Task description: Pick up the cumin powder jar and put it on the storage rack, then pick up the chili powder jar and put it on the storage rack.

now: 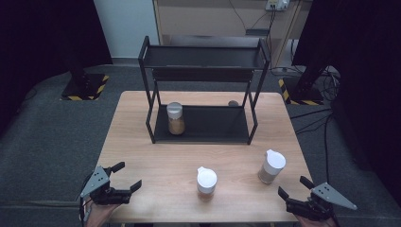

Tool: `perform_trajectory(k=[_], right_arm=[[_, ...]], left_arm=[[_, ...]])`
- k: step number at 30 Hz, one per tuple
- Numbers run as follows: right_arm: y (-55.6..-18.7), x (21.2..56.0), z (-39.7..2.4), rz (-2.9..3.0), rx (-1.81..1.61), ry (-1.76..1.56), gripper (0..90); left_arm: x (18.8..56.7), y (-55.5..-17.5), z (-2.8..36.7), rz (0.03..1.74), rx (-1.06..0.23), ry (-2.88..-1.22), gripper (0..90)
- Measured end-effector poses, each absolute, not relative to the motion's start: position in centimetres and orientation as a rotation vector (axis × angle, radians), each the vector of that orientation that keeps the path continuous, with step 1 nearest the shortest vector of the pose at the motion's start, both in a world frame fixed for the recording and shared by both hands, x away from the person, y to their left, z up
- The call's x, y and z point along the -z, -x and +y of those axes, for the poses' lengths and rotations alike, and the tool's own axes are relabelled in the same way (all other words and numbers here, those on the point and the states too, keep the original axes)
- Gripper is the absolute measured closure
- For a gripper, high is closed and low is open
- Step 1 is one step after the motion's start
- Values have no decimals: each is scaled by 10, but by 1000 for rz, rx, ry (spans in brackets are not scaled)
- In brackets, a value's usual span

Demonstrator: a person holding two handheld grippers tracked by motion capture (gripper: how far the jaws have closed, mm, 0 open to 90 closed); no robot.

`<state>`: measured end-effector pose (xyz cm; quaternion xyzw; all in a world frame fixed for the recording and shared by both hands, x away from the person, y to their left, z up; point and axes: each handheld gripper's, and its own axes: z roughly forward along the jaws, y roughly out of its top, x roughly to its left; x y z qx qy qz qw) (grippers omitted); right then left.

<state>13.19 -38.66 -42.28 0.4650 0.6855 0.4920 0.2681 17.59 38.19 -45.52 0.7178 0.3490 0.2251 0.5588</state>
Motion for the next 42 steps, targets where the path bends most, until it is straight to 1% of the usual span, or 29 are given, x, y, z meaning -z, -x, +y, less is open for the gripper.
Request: perform_trajectory(k=[24,42], right_arm=[[-130,421,-385,1842,-1338,-1245,55],[-135,394,-372,1901,-1380,-1156,52]], left_arm=[[456,-175,380,814,-546,-1706,15],[455,-177,380,824,-531,-1717,15]])
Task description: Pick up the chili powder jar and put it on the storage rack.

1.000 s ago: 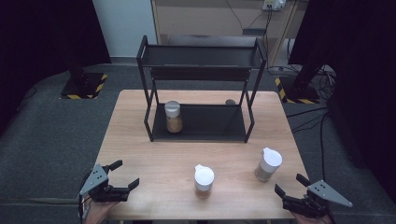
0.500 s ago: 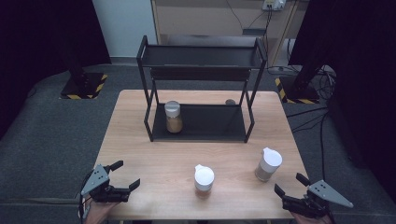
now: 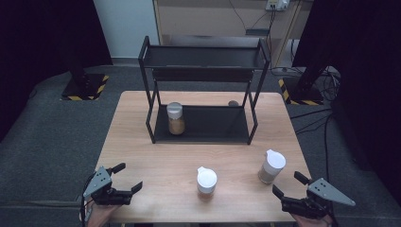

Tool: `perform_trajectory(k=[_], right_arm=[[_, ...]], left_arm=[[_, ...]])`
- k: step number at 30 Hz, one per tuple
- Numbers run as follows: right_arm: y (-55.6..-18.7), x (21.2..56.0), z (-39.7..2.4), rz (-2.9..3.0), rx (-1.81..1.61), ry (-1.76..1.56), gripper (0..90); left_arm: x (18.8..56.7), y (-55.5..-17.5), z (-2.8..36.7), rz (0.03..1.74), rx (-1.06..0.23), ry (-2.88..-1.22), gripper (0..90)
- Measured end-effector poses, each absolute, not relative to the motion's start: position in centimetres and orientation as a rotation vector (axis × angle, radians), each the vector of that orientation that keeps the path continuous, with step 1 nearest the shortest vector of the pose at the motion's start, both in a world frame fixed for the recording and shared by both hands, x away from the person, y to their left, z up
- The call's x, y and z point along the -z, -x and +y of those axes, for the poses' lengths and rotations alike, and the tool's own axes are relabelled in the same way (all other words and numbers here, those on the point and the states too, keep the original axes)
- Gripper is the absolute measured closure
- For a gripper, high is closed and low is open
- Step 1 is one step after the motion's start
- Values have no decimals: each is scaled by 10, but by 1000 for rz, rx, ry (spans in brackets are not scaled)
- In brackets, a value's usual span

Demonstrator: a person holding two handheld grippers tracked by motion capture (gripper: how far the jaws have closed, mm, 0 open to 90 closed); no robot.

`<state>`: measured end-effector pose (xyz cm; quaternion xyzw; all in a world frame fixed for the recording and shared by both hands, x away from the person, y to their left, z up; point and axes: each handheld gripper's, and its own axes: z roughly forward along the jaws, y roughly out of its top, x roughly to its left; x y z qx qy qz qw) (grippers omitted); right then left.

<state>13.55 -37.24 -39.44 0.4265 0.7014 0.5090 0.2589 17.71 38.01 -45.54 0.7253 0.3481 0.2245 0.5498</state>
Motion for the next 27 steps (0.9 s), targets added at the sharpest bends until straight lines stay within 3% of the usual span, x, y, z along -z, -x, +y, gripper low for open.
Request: perform_trajectory(k=[27], right_arm=[[-156,350,-325,2037,-1428,-977,53]], left_arm=[[455,-179,380,827,-520,-1728,15]])
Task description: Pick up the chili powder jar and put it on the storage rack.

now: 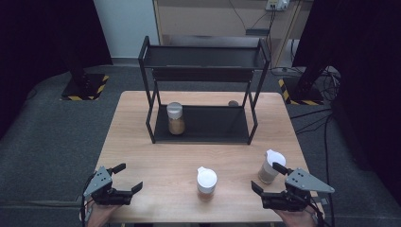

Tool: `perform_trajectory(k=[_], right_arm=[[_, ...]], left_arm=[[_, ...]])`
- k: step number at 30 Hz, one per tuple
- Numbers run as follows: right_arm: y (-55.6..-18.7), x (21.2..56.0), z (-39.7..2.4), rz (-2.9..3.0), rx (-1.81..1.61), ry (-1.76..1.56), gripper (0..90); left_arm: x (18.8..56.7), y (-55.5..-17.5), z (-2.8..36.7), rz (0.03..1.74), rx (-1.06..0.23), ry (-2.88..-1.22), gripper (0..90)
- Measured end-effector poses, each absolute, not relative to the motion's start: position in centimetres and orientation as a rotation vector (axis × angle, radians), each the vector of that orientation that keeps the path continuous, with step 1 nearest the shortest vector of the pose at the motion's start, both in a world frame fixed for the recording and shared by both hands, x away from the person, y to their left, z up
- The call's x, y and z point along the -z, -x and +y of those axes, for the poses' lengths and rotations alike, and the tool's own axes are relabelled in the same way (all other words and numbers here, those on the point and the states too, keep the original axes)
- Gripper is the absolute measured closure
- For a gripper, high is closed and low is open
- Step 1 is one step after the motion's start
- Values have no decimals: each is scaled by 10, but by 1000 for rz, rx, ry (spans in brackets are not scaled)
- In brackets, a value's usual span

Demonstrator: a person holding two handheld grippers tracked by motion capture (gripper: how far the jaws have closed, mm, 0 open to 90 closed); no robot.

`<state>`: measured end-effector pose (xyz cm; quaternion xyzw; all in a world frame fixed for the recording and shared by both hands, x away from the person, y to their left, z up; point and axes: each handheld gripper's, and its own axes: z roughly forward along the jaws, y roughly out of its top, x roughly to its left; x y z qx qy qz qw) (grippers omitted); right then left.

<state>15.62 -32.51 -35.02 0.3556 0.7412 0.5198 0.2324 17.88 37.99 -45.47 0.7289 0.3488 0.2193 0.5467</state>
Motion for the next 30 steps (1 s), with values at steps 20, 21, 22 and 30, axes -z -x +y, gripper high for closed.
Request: perform_trajectory(k=[20,21,22,30], right_arm=[[-190,346,-273,2187,-1483,-885,52],[-191,346,-271,2192,-1479,-882,52],[-193,347,-269,2197,-1482,-883,52],[-203,352,-251,2234,-1498,-854,55]], left_arm=[[455,-181,380,829,-509,-1732,16],[455,-181,380,829,-508,-1733,16],[455,-181,380,828,-508,-1733,16],[455,-181,380,826,-509,-1736,17]])
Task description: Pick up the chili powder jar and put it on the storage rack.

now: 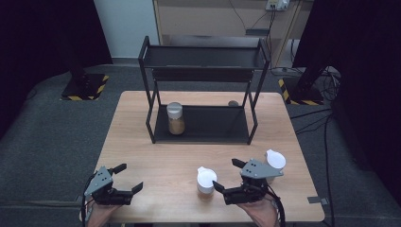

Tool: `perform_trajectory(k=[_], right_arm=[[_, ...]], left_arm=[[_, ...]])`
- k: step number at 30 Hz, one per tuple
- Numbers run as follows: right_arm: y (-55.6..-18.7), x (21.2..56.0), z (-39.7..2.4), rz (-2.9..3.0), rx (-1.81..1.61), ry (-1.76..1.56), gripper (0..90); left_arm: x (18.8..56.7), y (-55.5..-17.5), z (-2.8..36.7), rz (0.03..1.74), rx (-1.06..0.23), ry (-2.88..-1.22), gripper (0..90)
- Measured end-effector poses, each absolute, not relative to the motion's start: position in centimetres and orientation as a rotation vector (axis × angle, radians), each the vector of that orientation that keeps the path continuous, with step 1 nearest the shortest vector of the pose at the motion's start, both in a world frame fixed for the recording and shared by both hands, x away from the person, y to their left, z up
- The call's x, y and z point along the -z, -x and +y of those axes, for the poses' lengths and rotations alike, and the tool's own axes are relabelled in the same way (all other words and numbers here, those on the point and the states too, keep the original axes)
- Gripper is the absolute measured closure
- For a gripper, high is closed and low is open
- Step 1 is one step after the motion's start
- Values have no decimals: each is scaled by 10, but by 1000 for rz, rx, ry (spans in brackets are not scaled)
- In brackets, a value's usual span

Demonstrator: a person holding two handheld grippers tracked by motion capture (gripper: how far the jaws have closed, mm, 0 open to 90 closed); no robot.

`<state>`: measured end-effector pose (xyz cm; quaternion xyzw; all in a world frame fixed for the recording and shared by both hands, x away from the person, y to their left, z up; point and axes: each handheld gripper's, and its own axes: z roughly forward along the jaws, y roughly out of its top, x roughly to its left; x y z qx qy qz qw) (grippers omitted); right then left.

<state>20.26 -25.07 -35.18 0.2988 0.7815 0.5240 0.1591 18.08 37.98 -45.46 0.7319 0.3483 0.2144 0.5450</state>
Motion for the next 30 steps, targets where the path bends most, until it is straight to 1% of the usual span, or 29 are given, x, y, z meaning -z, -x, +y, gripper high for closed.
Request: perform_trajectory(k=[10,20,26,30], right_arm=[[-215,365,-218,2310,-1450,-828,62],[-223,381,-203,2350,-1413,-854,89],[-221,390,-195,2356,-1375,-852,148],[-218,395,-192,2346,-1347,-855,234]], left_arm=[[454,-181,380,820,-507,-1740,17],[454,-181,380,819,-505,-1740,17],[454,-181,381,822,-505,-1739,18],[454,-180,381,821,-506,-1739,18]])
